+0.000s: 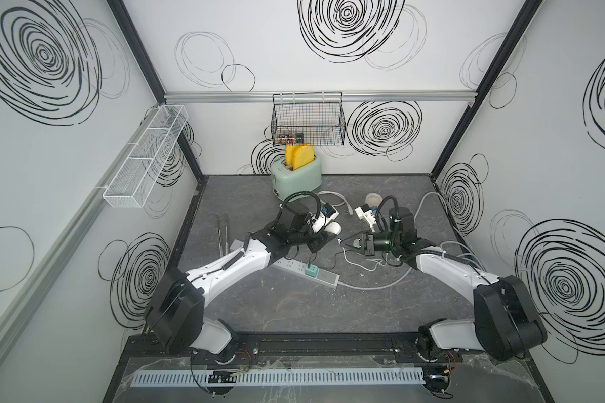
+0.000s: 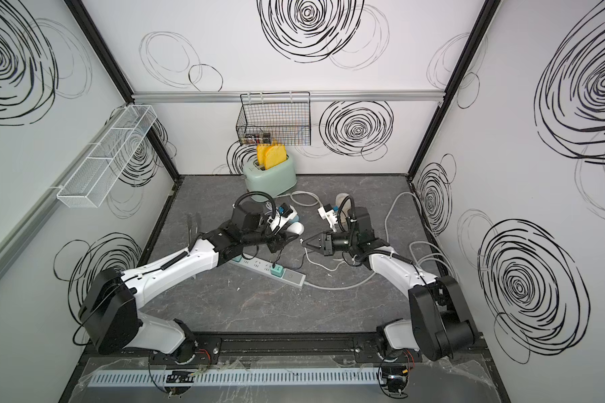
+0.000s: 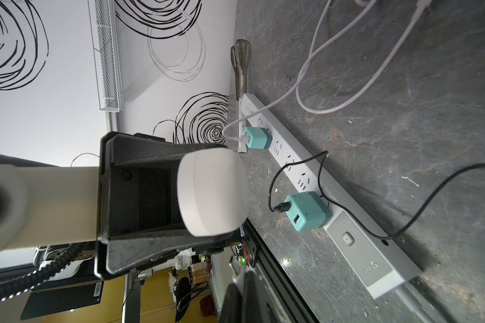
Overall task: Charge the bluetooth headset
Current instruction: Insert the charging cable into the bluetooth headset.
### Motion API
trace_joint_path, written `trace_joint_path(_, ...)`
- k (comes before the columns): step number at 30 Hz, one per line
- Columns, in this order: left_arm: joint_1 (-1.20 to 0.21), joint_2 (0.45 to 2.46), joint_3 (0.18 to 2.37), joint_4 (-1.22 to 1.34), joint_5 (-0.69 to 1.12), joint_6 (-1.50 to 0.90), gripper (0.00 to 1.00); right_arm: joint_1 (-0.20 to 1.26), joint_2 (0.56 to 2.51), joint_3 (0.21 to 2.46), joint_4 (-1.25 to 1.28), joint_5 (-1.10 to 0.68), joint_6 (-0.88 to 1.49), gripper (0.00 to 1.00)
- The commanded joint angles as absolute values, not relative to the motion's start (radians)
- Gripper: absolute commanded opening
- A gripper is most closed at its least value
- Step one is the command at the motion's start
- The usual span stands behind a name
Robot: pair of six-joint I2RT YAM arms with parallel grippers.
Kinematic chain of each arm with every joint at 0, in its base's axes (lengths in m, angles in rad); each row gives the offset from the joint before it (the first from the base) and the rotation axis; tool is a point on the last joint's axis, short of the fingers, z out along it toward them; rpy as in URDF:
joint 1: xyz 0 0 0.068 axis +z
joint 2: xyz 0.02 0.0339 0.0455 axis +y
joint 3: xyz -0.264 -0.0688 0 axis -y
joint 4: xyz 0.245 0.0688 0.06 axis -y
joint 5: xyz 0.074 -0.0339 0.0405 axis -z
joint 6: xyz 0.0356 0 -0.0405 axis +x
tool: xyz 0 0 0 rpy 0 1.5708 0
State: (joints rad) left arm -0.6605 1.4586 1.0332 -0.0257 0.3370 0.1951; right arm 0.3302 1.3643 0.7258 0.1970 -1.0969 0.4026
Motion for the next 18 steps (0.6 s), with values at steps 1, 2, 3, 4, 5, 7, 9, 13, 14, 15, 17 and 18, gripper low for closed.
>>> trace_joint_path(1,-0.671,1.437,1.014,0.032,0.36,0.226,0.24,0.325,1.374,0.749,0.238,-1.12,0.423,0.0)
trace_joint_path(2,-0.675,1.437,1.014,0.03,0.357,0.229,0.24,0.325,1.374,0.75,0.238,-1.12,0.425,0.0)
trace_joint_path(3,-0.676,1.44,1.015,0.028,0.356,0.229,0.24,0.325,1.374,0.75,0.238,-1.121,0.425,0.0)
trace_joint_path(4,-0.677,1.441,1.017,0.025,0.356,0.23,0.24,0.324,1.373,0.75,0.236,-1.118,0.425,0.0)
trace_joint_path(5,-0.678,1.44,1.017,0.025,0.357,0.231,0.24,0.324,1.374,0.751,0.236,-1.118,0.426,0.0)
trace_joint_path(7,-0.68,1.44,1.017,0.026,0.362,0.23,0.24,0.321,1.374,0.751,0.235,-1.117,0.429,0.0)
trace_joint_path(9,-0.68,1.438,1.016,0.025,0.358,0.232,0.24,0.322,1.376,0.751,0.233,-1.113,0.431,0.0)
trace_joint_path(13,-0.68,1.436,1.015,0.023,0.355,0.234,0.24,0.319,1.385,0.754,0.225,-1.108,0.431,0.0)
trace_joint_path(14,-0.68,1.435,1.014,0.025,0.359,0.233,0.24,0.318,1.388,0.755,0.225,-1.109,0.43,0.0)
trace_joint_path(15,-0.68,1.434,1.014,0.026,0.36,0.233,0.24,0.316,1.39,0.756,0.225,-1.109,0.431,0.0)
trace_joint_path(17,-0.68,1.433,1.014,0.028,0.364,0.232,0.24,0.316,1.391,0.756,0.225,-1.107,0.433,0.0)
trace_joint_path(18,-0.68,1.432,1.013,0.029,0.368,0.23,0.24,0.317,1.392,0.756,0.224,-1.107,0.433,0.0)
